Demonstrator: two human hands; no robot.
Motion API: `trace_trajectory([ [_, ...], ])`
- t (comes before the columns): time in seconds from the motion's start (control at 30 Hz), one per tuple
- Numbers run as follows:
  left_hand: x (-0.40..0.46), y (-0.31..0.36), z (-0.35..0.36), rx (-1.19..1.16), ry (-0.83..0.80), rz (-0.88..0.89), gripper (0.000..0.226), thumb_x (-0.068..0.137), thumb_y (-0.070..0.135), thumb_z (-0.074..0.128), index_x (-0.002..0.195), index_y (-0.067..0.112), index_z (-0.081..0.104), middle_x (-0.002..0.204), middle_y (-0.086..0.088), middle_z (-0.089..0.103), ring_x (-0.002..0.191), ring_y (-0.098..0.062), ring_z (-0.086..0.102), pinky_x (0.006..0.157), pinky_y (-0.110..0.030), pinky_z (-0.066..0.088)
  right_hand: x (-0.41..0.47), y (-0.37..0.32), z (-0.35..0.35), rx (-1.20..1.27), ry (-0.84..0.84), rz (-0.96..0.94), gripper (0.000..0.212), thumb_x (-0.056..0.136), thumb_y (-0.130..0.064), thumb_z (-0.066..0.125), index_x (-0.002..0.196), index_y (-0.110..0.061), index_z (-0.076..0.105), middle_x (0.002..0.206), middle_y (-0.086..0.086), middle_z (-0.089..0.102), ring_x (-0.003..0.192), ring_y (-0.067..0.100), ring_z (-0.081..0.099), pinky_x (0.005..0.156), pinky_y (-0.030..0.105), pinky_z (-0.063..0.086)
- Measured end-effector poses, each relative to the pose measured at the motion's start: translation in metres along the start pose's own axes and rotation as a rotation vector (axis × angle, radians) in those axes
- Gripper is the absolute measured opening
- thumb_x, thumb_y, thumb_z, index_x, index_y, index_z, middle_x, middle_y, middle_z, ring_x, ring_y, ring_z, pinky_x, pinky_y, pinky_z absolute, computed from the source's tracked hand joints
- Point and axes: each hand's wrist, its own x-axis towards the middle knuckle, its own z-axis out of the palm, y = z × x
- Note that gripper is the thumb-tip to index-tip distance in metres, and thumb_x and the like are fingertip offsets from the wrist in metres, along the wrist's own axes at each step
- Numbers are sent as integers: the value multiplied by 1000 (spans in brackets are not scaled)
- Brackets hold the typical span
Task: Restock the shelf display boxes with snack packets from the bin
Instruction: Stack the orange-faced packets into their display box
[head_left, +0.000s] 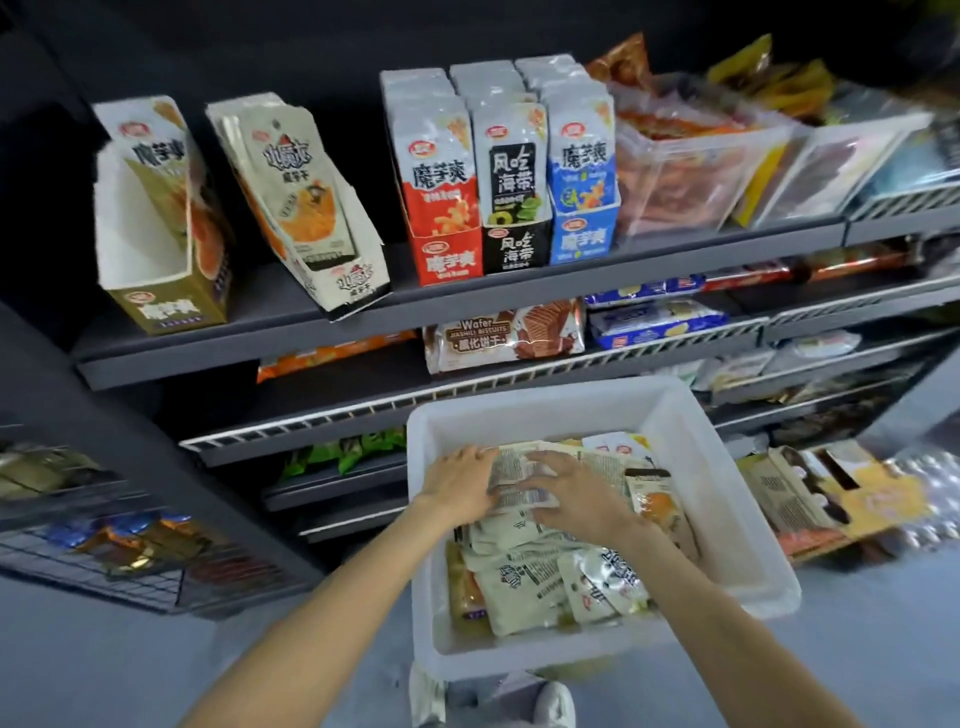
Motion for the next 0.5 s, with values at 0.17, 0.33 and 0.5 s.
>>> trace_trajectory([
  [0.17,9,6,-3,7,-95,67,67,91,41,56,148,21,26,134,-8,52,114,-25,53,88,-33,45,-11,11,-2,-108,96,-13,42,91,-53,49,127,-35,57,145,-6,35,138,14,24,112,38,27],
  [0.33,5,7,-6,-9,-68,99,63,86,52,59,141,26,41,129,-5,57,115,-24,54,94,-38,45,-20,12,-4,-162,186,-19,37,92,-51,48,112,-26,67,132,-4,42,128,15,34,108,37,30],
  [0.5,-2,5,-12,-75,96,151,34,98,26,47,132,22,51,119,-3,64,97,-20,63,79,-32,50,-4,-6,-1,-199,363,-155,17,85,-28,66,97,-16,69,111,5,63,105,20,61,88,40,53],
])
